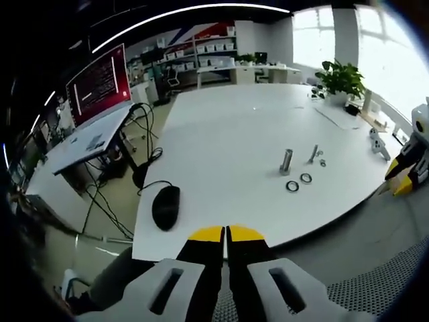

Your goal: Place the washer onto the threaded stud by aligning its center hole with the stud, sliding it down to the base, and recovering from edge contact or off-axis alignment until the washer reaches the visible bottom stop.

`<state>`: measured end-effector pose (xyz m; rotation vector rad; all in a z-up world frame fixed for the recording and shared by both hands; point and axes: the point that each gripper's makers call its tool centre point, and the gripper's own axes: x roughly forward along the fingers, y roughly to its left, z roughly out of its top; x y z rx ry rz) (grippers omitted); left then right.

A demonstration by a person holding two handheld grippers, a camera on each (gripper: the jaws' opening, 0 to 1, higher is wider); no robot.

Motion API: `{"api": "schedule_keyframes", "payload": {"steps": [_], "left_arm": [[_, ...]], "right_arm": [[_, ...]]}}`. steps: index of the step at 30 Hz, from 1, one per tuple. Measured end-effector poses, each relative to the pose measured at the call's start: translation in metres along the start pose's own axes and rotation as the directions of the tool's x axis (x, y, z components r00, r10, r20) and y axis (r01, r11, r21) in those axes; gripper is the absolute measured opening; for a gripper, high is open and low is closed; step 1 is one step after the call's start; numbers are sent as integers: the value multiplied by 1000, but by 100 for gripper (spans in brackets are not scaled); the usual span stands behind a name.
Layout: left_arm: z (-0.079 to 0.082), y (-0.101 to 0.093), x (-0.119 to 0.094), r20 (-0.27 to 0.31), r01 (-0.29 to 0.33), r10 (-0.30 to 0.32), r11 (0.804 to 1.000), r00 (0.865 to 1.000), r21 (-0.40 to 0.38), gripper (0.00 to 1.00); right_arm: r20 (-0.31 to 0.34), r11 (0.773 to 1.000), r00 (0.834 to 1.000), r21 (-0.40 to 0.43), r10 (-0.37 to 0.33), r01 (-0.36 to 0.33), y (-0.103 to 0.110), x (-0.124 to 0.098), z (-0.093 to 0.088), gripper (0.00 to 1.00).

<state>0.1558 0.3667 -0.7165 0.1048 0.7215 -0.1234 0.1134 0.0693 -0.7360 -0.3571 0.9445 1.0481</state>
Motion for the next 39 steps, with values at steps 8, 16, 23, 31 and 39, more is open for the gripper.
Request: {"api": "schedule_keyframes", "payload": {"steps": [8,16,23,31,39], "left_arm": [[-2,0,-1,-6,-3,3,1000,1000,-4,0],[-15,-12,2,-86,78,-76,997,993,23,4],[-21,-20,3,-122,122,-114,990,986,63,4],[-20,-18,2,-116,114,-105,991,988,66,4],[-20,-17,4,-113,108,-100,992,989,71,3]], "right_arm": [[-146,978,988,-191,52,-80,-3,16,7,33],[-218,941,975,-320,39,-109,-28,33,23,33],[-262,917,965,-380,16,-118,-58,61,35,32],[-343,901,939,-412,-13,-138,-89,95,36,32],[-400,894,916,-423,-37,-148,-113,126,32,31]]}}
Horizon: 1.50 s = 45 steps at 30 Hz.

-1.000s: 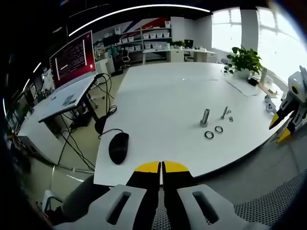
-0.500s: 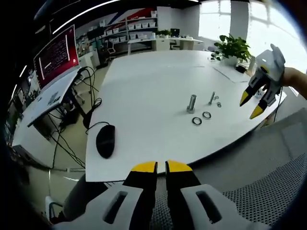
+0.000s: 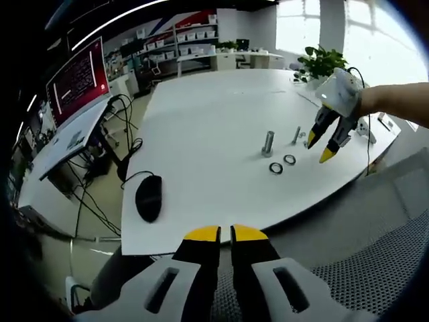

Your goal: Place the washer onto the threaded stud by aligning its center hole with the stud, sliding it down to the base, and recovering from edge contact or off-axis alignment until the washer reaches the visible bottom stop.

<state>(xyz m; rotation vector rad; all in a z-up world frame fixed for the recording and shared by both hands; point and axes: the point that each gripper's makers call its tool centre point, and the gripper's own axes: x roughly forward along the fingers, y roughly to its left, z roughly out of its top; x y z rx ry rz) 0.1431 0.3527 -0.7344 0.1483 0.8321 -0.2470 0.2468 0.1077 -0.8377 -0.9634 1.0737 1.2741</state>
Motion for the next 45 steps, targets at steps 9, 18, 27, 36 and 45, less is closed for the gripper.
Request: {"api": "schedule_keyframes", "payload": {"steps": [9,18,27,36,45], "left_arm": [[1,2,1,5,-11,11,1000,1000,-9,3],[1,4,1,4,-19,20,1000,1000,-12,3],[1,6,1,8,-29,29,999,1000,-16,3],[1,7,1,6,-33,34,999,999,-24,3],[0,9,0,1,-45,45,999,999,-22,3]], "right_arm": [[-21,1000,1000,27,7,-6,-16,19,13,31],[-42,1000,999,30,8,-7,-23,32,21,35],[-52,1000,999,31,3,-1,-25,38,26,32],[-85,1000,996,14,-15,17,-27,38,28,31],[-78,998,996,44,-37,40,-31,40,32,27]]}}
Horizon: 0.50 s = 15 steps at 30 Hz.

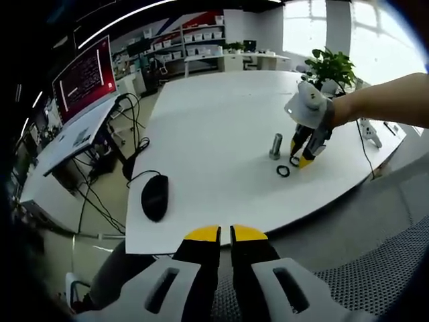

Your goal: Place the washer onto the threaded stud by aligning its center hole with the stud, sliding it down to the base, and recovering from edge contact or off-axis alignment until the washer reaches the visible bottom stop.

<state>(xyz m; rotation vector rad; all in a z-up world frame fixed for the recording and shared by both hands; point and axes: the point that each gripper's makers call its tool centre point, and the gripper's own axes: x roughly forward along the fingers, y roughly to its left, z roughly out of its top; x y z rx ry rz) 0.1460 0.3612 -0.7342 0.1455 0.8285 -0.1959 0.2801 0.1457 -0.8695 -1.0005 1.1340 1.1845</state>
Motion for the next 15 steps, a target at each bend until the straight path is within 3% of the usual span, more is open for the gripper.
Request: {"api": "schedule_keyframes", "payload": {"steps": [15], "left_arm": [[0,1,0,-2,-11,11,1000,1000,-6,3]], "right_arm": [[23,1000,1000,11,-8,8,-2,1,0,25]]}}
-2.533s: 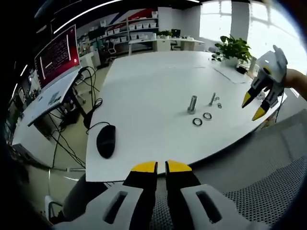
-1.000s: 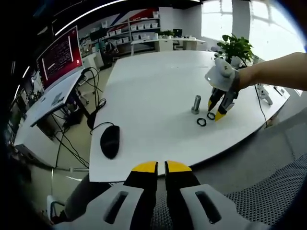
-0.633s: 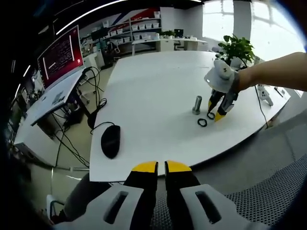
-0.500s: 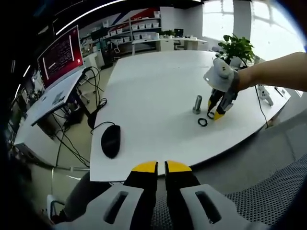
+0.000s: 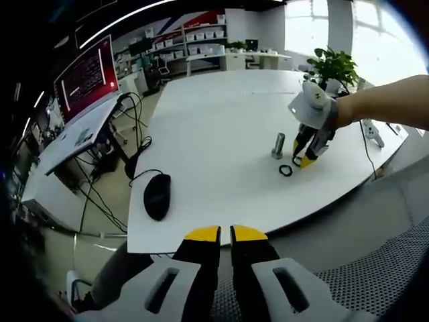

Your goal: Place the washer onto the threaded stud by aligning its center hole with the stud, sliding it down to the base, and recovering from edge contact or off-axis alignment until the washer reaches the visible bottom stop.

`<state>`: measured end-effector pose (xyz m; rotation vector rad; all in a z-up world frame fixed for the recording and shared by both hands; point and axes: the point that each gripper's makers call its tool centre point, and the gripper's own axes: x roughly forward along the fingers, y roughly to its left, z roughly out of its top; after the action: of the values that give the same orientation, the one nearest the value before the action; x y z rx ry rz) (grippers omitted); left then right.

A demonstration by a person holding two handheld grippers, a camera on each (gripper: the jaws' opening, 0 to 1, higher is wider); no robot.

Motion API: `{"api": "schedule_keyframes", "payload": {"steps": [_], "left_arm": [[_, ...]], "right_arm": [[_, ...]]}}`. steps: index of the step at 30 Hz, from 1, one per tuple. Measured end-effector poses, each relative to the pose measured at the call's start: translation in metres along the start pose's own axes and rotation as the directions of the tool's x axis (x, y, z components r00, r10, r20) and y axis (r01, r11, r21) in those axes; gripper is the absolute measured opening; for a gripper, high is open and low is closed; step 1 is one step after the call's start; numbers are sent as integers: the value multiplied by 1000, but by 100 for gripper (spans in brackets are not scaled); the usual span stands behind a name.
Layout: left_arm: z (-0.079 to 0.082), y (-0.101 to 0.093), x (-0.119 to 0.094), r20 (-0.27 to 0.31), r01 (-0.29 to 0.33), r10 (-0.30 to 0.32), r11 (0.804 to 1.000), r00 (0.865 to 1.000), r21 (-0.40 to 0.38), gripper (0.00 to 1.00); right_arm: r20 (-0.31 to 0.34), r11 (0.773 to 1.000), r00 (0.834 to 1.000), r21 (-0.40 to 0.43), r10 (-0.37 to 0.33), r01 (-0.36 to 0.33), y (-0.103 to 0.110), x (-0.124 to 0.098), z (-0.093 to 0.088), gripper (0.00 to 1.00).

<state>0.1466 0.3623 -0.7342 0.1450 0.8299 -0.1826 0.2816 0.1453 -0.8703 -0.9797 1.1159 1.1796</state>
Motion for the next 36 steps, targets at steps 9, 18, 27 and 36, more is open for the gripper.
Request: {"api": "schedule_keyframes", "payload": {"steps": [9,18,27,36], "left_arm": [[0,1,0,0,-5,5,1000,1000,-2,3],[0,1,0,-3,-7,7,1000,1000,-4,3],[-1,2,0,-7,-12,12,1000,1000,-10,3],[-1,2,0,-6,-10,10,1000,1000,-9,3]], "right_arm": [[-29,1000,1000,-6,5,-5,-1,1,1,26],[-72,999,997,-39,8,-10,2,1,2,27],[-82,999,997,-37,9,-12,3,-1,1,25],[-65,999,998,-44,-9,6,2,-3,3,23]]}}
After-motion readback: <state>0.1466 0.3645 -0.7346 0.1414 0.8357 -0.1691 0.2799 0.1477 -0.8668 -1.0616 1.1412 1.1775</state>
